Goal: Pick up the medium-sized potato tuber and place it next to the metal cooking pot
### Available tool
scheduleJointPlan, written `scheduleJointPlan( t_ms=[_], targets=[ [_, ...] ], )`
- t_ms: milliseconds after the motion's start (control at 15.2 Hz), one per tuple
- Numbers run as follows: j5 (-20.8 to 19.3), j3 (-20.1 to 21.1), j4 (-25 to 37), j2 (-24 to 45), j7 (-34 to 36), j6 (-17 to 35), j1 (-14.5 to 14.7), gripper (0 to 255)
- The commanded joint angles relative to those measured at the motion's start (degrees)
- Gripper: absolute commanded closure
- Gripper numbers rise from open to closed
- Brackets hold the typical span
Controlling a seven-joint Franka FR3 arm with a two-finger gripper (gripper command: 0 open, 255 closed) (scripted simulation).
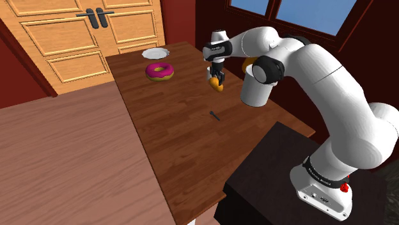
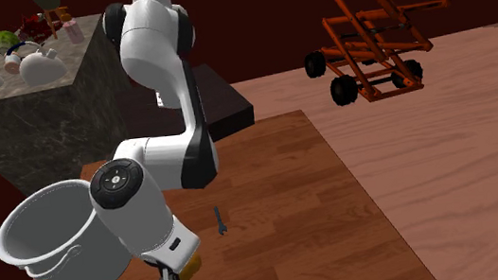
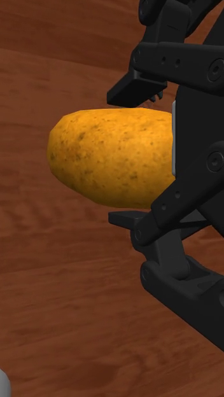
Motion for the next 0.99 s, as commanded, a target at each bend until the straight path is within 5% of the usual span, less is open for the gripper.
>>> scheduleJointPlan(
  t_ms=[0,924],
  targets=[
    [0.16,0.17,0.31,1.07,-0.01,0.81,-0.18,255],
    [0.96,1.39,5.2,9.59,0.46,4.65,-1.52,255]
  ],
)
